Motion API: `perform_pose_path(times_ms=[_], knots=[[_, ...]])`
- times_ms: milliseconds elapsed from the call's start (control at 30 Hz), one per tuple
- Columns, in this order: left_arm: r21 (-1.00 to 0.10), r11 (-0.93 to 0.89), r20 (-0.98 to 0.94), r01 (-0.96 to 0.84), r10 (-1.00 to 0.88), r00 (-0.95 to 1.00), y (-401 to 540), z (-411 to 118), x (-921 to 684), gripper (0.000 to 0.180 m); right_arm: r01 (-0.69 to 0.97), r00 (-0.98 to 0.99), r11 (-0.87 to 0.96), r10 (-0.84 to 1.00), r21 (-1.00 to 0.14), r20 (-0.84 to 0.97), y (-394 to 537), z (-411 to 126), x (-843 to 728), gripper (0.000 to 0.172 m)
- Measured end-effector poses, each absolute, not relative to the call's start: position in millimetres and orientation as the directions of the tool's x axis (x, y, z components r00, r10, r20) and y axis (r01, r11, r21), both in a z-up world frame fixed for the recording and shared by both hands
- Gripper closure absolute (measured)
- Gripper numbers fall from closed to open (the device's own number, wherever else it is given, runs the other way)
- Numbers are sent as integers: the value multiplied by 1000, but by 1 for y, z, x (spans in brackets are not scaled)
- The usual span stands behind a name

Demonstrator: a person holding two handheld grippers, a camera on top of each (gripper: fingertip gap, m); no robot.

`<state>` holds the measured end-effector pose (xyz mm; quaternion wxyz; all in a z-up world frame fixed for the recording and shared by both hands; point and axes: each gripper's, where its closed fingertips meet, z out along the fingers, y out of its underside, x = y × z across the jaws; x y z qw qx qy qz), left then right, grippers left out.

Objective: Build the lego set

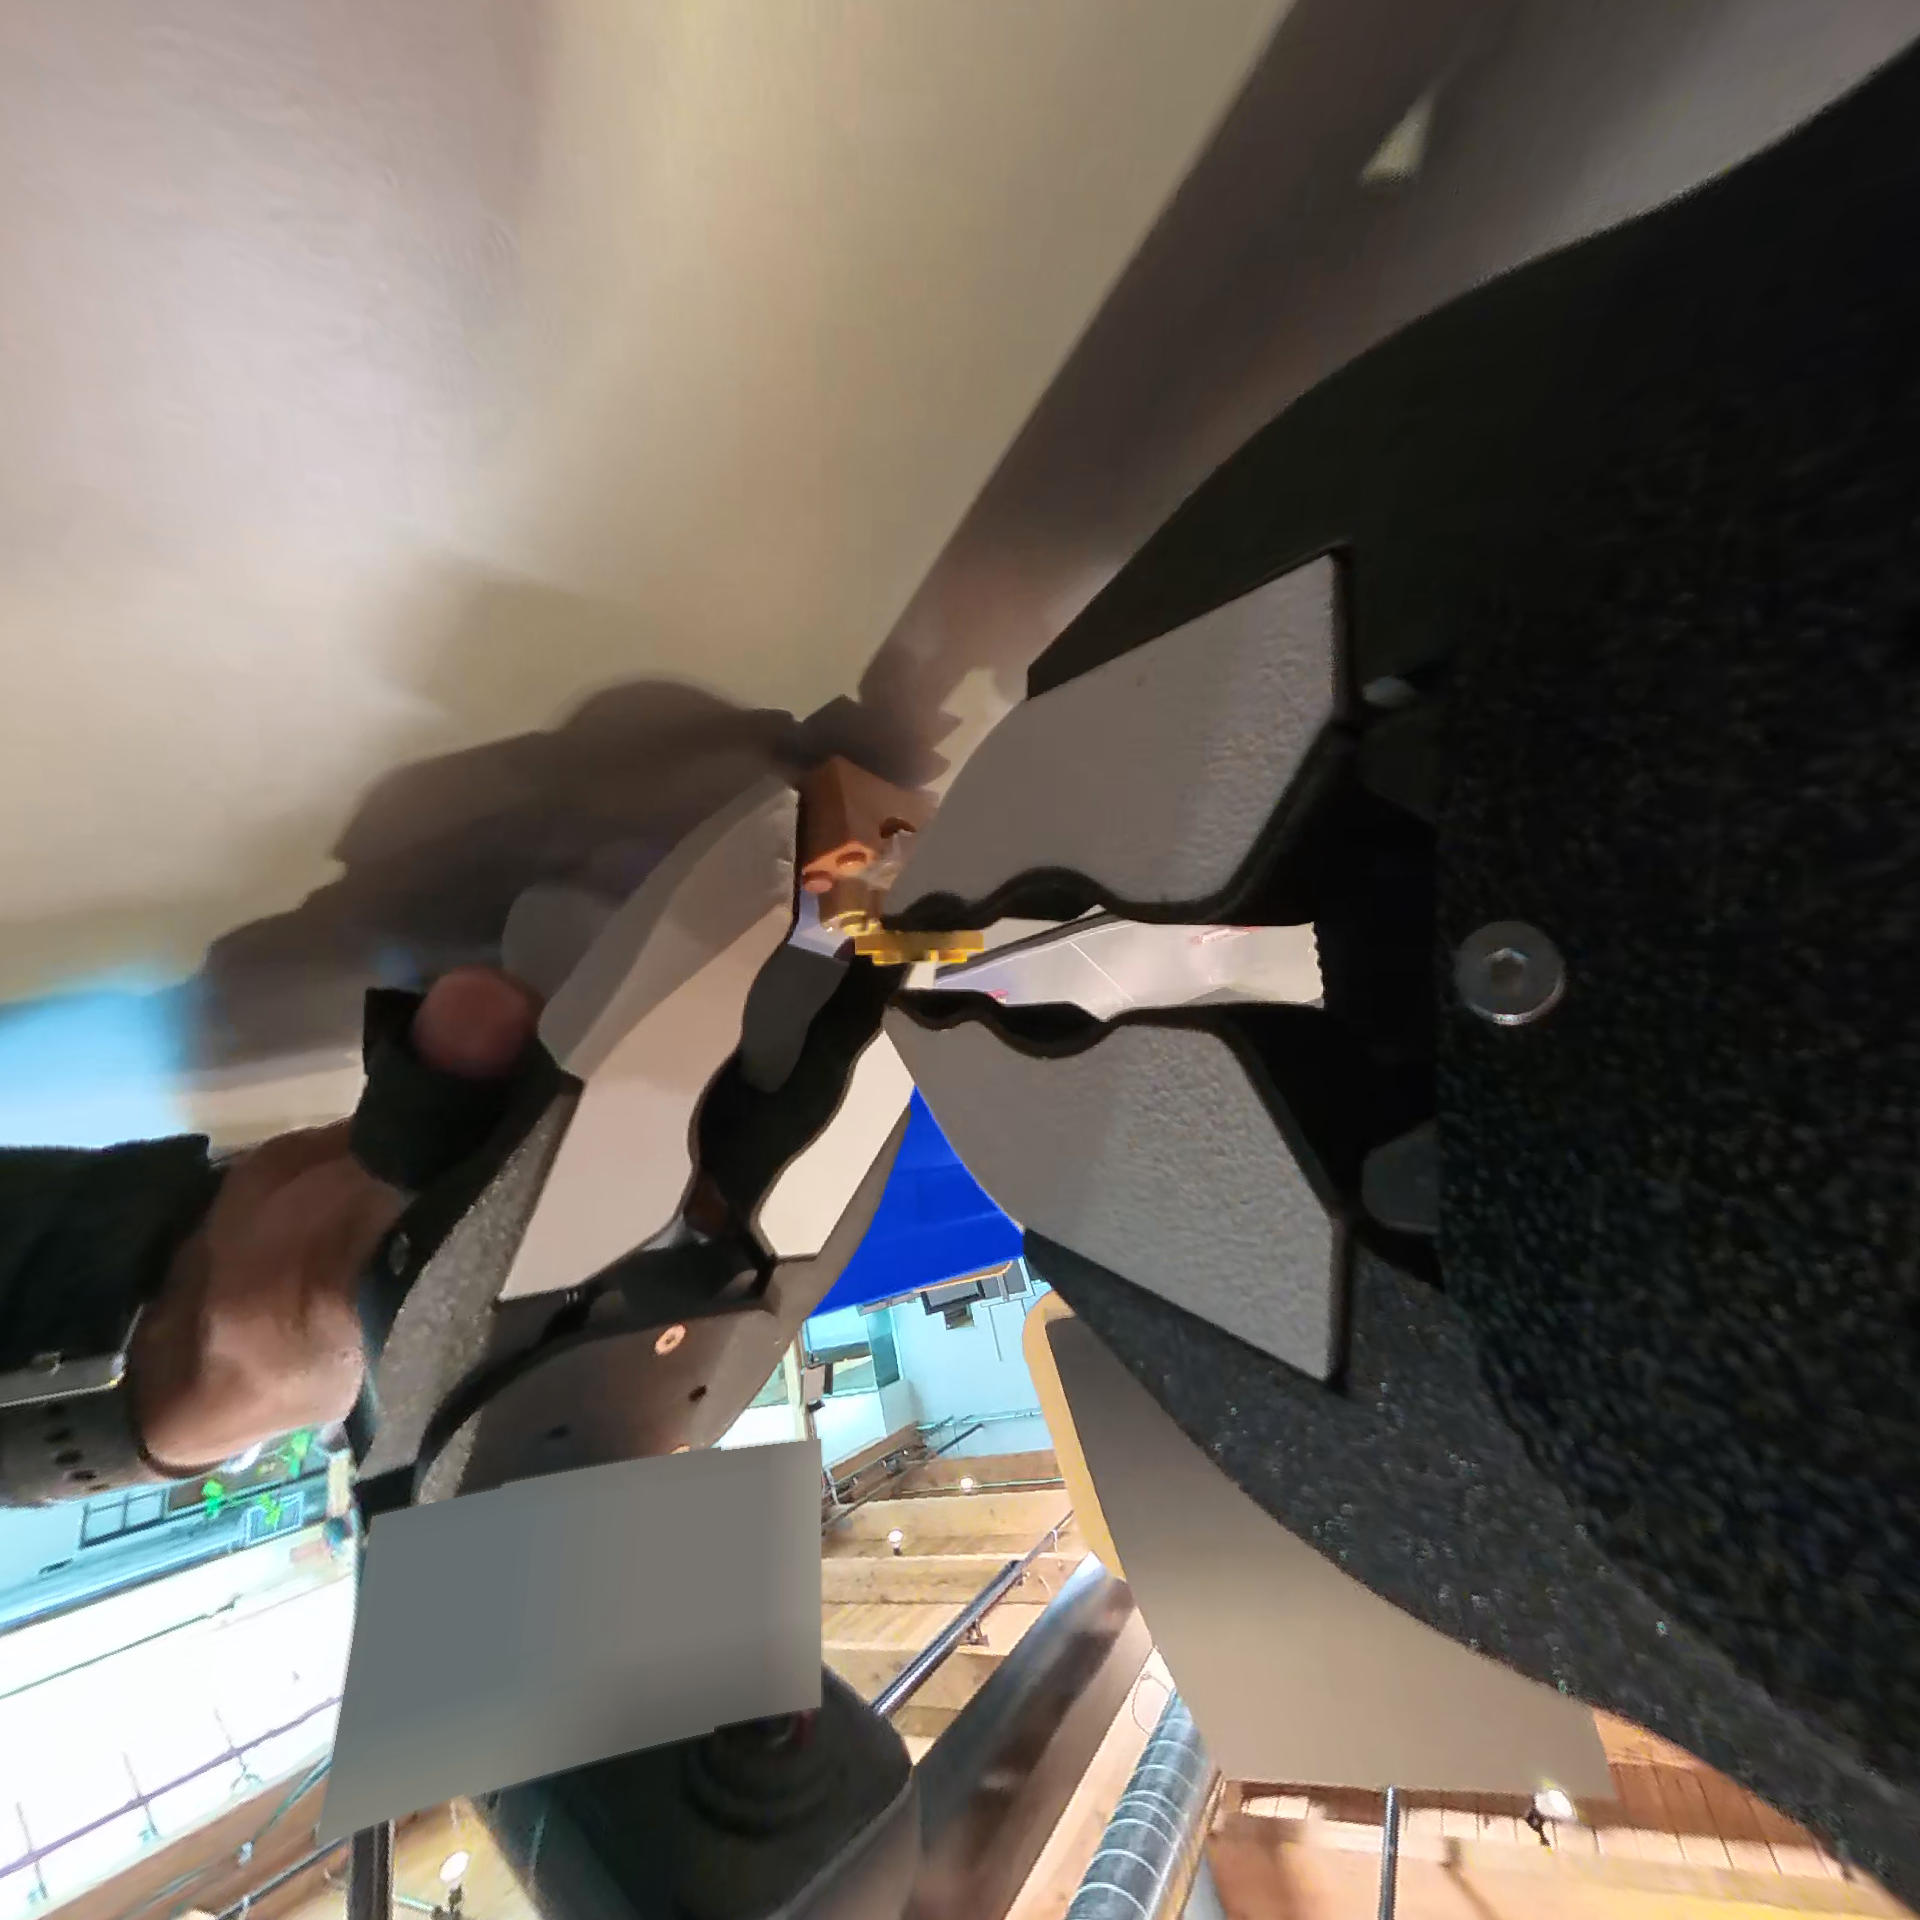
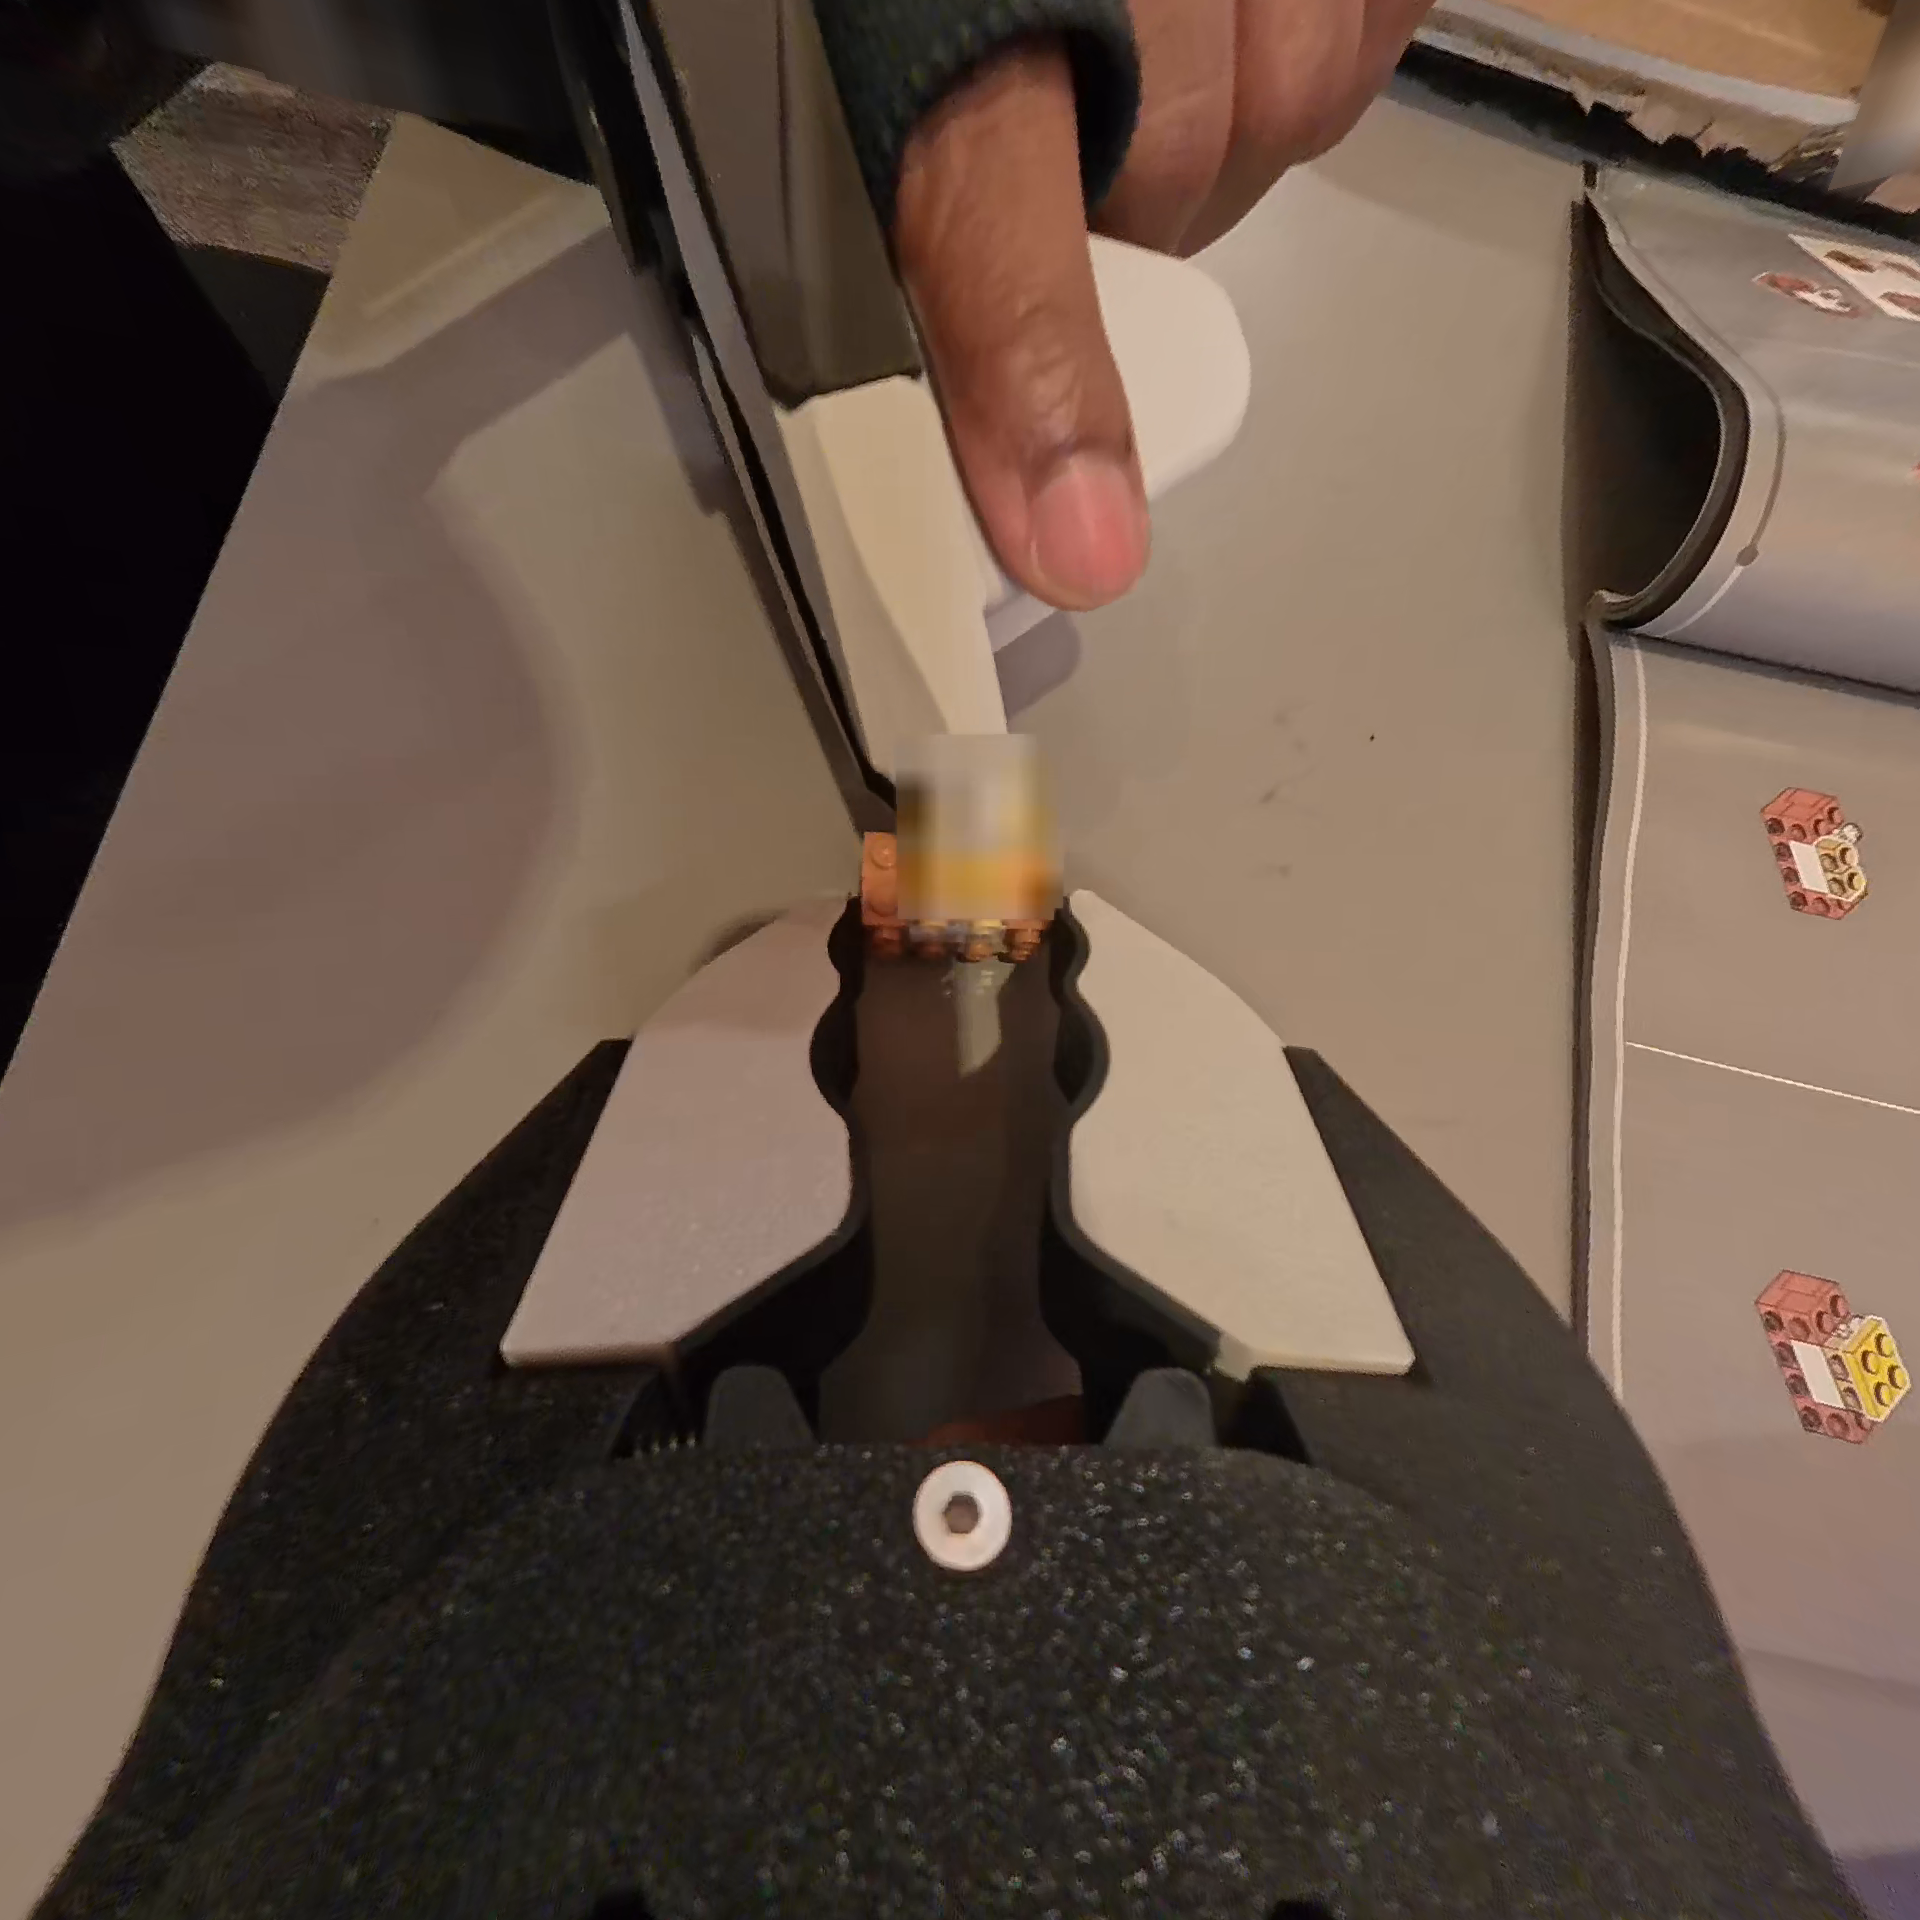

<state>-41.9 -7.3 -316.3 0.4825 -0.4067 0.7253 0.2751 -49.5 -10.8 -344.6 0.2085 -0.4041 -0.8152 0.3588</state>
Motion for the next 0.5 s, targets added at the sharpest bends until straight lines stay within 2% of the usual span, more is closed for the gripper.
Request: perform_pose_path(times_ms=[200, 500], knots=[[9, 527, -911, -850, -346, -225, -11, -314, -39, 170, 487, -597, 421, 800, -765, 60, -13, -342, -49, 138], [-60, 561, -897, -825, -392, -202, -19, -310, -32, 170, 431, -650, 441, 757, -787, 69, -20, -337, -43, 138]])
